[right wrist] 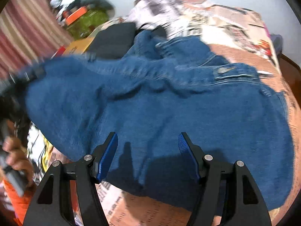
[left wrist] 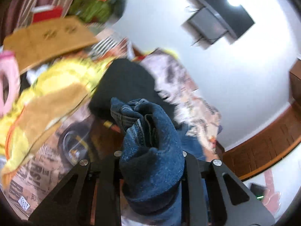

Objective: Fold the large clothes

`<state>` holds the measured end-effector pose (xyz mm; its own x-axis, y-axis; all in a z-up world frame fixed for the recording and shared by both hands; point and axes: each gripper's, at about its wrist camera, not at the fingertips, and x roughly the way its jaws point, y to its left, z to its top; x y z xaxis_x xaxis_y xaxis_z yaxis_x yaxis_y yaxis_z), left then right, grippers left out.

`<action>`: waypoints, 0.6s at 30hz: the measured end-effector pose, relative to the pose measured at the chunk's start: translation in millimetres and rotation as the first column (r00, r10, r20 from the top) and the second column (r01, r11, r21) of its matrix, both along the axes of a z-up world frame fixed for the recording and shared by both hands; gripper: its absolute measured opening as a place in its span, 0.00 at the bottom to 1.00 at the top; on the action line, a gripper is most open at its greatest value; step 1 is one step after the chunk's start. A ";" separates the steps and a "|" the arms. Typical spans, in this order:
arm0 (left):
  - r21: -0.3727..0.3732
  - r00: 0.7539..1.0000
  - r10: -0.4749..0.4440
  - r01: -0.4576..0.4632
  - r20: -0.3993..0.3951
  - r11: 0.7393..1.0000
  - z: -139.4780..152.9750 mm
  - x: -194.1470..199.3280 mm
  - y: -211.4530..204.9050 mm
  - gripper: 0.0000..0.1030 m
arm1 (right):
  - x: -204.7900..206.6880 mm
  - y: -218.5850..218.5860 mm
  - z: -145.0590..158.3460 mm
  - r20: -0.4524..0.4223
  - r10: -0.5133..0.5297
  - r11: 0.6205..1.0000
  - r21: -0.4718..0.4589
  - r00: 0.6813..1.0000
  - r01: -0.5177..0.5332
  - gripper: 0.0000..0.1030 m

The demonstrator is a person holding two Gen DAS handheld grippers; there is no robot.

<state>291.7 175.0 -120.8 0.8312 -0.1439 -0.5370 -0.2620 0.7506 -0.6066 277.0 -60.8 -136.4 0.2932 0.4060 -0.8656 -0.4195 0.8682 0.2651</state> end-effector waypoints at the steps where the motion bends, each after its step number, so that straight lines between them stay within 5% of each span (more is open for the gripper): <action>1: 0.014 1.000 -0.006 0.006 0.014 1.000 5.8 -4.4 -0.8 0.20 | -2.7 7.4 -6.4 -0.015 0.028 1.000 -0.003 0.999 -0.029 0.61; 6: 0.099 0.997 -0.064 0.059 0.043 0.993 33.4 -3.2 -35.2 0.18 | -14.0 33.1 -26.2 -0.012 0.092 0.994 -0.056 0.996 -0.092 0.61; 10: 0.125 0.993 -0.103 0.095 0.057 0.988 44.0 5.9 -57.2 0.18 | -11.7 8.5 -9.7 -0.041 0.069 0.996 0.050 0.997 -0.067 0.61; 18: 0.194 0.957 -0.274 0.253 0.091 0.948 71.9 24.8 -144.8 0.18 | -19.9 -95.9 46.6 0.177 -0.132 0.991 0.019 0.975 0.131 0.61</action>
